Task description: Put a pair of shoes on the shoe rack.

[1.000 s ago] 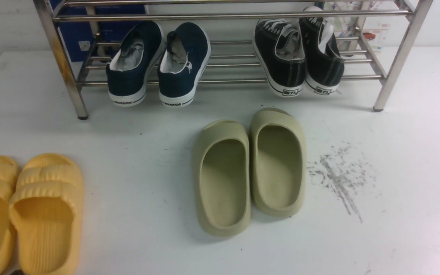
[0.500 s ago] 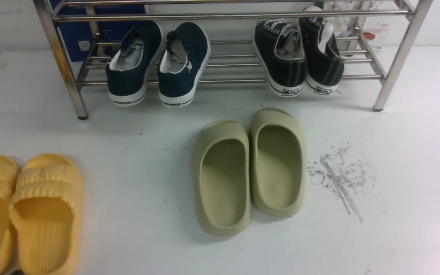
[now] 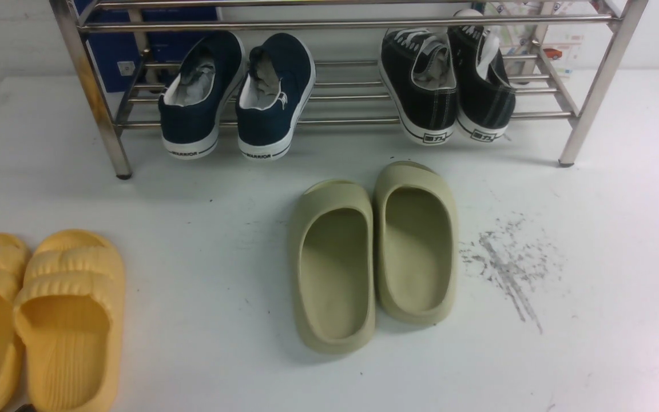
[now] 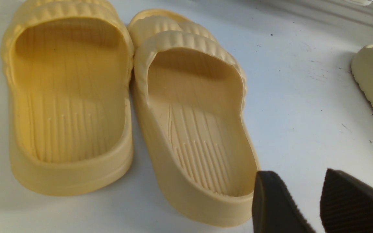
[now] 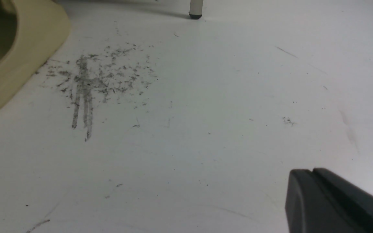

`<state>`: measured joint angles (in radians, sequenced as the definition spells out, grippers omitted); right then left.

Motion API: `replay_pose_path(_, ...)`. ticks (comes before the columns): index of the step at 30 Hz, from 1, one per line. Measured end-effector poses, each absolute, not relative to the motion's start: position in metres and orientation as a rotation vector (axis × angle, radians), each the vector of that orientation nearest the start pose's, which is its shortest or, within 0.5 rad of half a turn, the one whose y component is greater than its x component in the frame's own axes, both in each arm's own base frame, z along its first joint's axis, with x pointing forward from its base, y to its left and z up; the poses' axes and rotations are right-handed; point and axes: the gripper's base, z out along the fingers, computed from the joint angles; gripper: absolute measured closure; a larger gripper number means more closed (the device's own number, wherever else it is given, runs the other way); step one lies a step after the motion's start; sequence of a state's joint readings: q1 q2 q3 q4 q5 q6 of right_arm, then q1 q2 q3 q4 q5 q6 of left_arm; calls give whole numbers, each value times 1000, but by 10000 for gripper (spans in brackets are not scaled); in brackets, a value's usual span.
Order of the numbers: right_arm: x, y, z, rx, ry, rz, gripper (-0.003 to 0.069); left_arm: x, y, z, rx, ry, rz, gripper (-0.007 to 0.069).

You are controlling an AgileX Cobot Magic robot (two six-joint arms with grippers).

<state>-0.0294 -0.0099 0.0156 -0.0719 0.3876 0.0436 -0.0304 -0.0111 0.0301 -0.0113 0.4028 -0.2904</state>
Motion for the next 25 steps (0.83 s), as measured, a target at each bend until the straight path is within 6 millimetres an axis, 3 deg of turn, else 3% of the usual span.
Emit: replay_pose_path(25, 52, -4, 174, 25, 1876, -61, 569, 52, -2, 168, -255, 1895, -228, 386)
